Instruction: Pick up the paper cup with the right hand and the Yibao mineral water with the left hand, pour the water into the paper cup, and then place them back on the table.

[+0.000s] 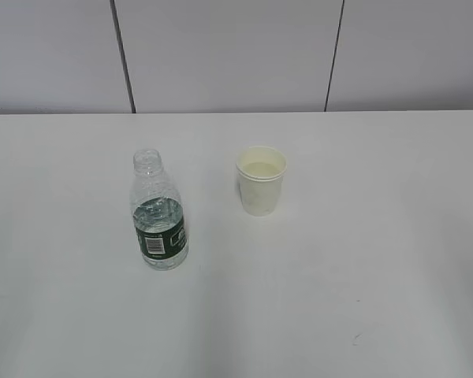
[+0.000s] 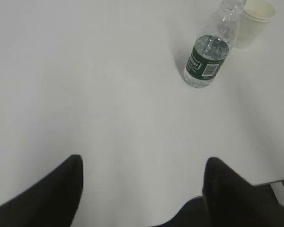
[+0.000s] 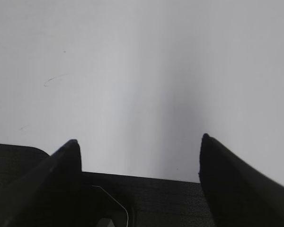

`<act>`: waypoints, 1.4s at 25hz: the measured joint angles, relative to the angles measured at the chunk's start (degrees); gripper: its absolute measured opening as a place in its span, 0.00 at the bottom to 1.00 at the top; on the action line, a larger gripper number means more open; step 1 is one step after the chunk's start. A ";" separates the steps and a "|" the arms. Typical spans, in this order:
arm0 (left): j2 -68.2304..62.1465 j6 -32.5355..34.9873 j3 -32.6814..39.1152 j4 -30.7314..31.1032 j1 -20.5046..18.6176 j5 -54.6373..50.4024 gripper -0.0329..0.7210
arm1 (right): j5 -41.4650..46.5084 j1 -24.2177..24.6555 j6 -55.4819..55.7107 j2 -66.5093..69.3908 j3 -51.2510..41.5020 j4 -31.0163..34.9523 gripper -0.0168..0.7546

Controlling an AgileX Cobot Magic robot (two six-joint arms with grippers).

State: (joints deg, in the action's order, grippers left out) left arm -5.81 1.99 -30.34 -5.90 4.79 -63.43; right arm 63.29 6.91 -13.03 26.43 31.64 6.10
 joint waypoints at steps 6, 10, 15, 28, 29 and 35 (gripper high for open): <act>4.66 0.00 0.06 -0.16 0.00 0.17 0.69 | -0.23 0.00 0.00 -6.69 -1.57 -0.66 0.76; 6.00 0.00 0.06 -0.16 0.00 0.17 0.69 | 0.57 0.00 -0.10 -12.79 -1.95 -0.66 0.76; 6.00 0.00 0.06 -0.16 0.00 0.17 0.69 | 2.11 0.00 -0.10 -20.89 -2.97 -0.66 0.76; 6.00 0.00 0.06 -0.22 0.00 0.17 0.69 | 2.36 -0.36 -0.10 -27.47 -3.00 -0.66 0.76; 6.00 0.00 0.06 -0.22 0.00 0.17 0.69 | 2.36 -0.46 -0.10 -27.47 -3.00 -0.66 0.76; 6.00 0.00 0.06 -0.22 0.00 0.17 0.69 | 2.36 -0.58 -0.10 -27.47 -3.00 -0.66 0.76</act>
State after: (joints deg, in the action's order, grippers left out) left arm 0.19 1.99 -30.27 -6.12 4.79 -63.26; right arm 65.65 6.33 -13.14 -1.04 28.65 5.44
